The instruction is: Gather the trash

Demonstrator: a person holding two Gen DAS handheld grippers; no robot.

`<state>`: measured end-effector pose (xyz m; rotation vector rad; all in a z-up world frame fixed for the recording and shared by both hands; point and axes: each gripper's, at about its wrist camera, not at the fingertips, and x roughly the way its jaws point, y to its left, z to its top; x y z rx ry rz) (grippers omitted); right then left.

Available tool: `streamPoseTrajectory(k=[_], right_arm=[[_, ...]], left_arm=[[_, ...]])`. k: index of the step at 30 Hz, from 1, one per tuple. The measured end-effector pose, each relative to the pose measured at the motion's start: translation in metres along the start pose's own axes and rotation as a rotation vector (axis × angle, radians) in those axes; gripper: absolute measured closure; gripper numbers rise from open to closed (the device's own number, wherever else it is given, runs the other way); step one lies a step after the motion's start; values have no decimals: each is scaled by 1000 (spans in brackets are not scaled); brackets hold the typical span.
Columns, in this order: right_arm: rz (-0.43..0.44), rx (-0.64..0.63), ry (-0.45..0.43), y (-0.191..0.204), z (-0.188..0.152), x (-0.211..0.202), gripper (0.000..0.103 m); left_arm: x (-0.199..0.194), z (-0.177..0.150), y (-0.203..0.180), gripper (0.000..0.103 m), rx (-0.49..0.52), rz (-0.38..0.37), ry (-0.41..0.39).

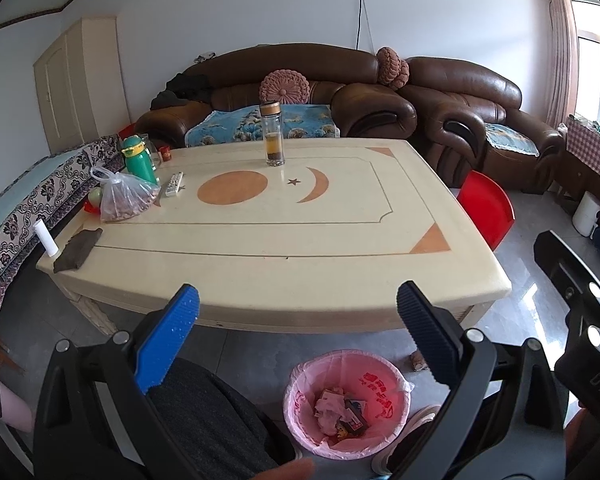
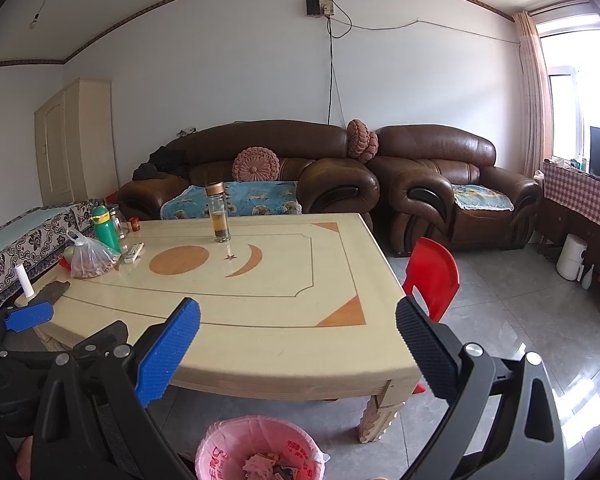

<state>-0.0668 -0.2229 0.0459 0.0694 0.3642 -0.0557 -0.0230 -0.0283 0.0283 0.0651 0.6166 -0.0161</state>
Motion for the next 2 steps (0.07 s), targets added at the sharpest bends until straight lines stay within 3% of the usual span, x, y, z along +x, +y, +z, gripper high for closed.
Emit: streamPoseTrajectory(k=[2], right_arm=[[0, -1, -1, -1, 0, 0, 7]], left_arm=[[0, 0, 0, 6, -1, 1, 4]])
